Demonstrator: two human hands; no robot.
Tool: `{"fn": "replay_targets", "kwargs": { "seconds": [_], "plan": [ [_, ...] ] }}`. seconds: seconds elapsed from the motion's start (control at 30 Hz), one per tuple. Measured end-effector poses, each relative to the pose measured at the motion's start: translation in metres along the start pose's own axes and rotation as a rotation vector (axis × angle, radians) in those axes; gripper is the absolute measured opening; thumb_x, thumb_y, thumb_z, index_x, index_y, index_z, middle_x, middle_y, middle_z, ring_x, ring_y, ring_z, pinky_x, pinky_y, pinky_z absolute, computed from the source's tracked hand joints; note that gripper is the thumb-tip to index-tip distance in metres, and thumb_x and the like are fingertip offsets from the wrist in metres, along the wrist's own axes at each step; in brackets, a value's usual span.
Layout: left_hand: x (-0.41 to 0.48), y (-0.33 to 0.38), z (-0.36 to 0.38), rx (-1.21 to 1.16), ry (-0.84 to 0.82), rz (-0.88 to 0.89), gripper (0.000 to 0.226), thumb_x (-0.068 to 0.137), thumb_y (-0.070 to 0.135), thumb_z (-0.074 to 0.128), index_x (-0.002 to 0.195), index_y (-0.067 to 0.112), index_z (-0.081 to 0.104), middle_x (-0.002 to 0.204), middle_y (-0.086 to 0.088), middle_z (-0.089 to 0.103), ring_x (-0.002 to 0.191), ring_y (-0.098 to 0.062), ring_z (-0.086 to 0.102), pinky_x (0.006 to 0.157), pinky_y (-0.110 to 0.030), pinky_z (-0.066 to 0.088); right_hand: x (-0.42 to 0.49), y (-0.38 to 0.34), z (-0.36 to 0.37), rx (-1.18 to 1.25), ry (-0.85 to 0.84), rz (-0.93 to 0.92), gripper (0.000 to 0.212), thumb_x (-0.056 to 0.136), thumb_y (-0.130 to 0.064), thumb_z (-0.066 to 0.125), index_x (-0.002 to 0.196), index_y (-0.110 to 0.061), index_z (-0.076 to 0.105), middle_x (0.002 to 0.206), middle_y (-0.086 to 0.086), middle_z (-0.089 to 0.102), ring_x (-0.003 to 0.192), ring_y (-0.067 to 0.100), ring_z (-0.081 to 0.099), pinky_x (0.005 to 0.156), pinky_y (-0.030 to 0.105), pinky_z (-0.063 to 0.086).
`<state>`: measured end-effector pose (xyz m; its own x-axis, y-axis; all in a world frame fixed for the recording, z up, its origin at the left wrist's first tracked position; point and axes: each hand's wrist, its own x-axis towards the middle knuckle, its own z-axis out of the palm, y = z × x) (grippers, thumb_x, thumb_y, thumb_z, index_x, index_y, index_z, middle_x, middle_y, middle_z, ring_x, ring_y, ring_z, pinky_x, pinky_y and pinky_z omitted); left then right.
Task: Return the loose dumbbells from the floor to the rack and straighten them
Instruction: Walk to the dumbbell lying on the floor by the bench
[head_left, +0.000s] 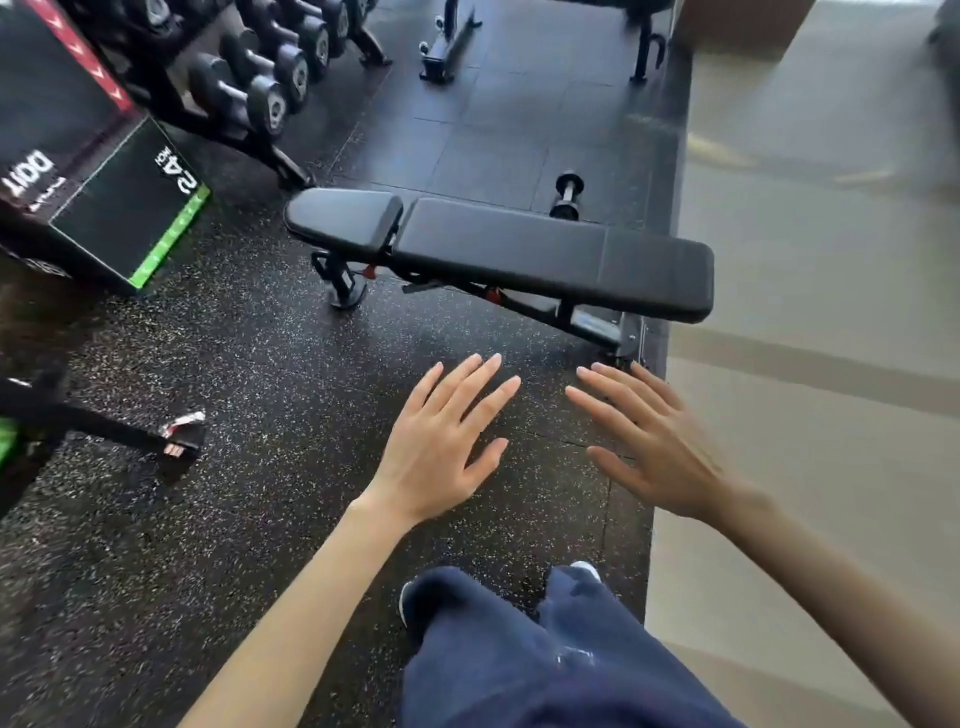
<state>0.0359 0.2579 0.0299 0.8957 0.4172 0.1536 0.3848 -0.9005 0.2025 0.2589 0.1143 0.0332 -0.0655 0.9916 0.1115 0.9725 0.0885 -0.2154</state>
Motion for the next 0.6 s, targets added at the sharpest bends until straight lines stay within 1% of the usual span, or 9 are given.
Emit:
{"fn": "replay_targets", "kwargs": {
  "seconds": [0.17, 0.33, 0.47, 0.6],
  "plan": [
    [0.049, 0.052, 0.029, -0.014, -0.016, 0.01, 0.055, 0.093, 0.039, 0.042, 0.144, 0.019, 0.037, 0.152, -0.005, 0.032, 0.141, -0.02, 0.026, 0.113, -0.047, 0.024, -0.04, 0.064, -0.012, -0.005, -0.02, 0.012, 0.055, 0.093, -0.042, 0.04, 0.144, -0.023, 0.029, 0.149, 0.004, 0.034, 0.139, 0.021, 0.029, 0.112, 0.05, 0.025],
    [0.096, 0.092, 0.044, -0.024, -0.07, 0.038, 0.055, 0.093, 0.041, 0.039, 0.144, 0.02, 0.036, 0.152, -0.005, 0.032, 0.141, -0.021, 0.026, 0.114, -0.047, 0.023, -0.06, 0.122, -0.026, -0.012, -0.023, 0.022, 0.054, 0.093, -0.042, 0.039, 0.143, -0.023, 0.031, 0.148, 0.004, 0.036, 0.138, 0.021, 0.03, 0.112, 0.048, 0.023],
    [0.132, 0.104, 0.051, -0.01, -0.091, 0.055, 0.056, 0.093, 0.041, 0.039, 0.145, 0.021, 0.035, 0.152, -0.005, 0.032, 0.141, -0.021, 0.026, 0.114, -0.046, 0.022, -0.065, 0.156, -0.031, -0.026, -0.013, 0.046, 0.054, 0.093, -0.042, 0.04, 0.143, -0.022, 0.032, 0.148, 0.004, 0.036, 0.138, 0.021, 0.03, 0.114, 0.045, 0.019],
    [0.171, 0.104, 0.06, 0.018, -0.123, 0.068, 0.056, 0.093, 0.043, 0.038, 0.145, 0.022, 0.035, 0.152, -0.004, 0.032, 0.141, -0.02, 0.026, 0.115, -0.045, 0.02, -0.06, 0.192, -0.036, -0.029, -0.006, 0.057, 0.055, 0.093, -0.042, 0.041, 0.143, -0.022, 0.032, 0.148, 0.005, 0.037, 0.138, 0.021, 0.031, 0.114, 0.045, 0.02]
  ]
}}
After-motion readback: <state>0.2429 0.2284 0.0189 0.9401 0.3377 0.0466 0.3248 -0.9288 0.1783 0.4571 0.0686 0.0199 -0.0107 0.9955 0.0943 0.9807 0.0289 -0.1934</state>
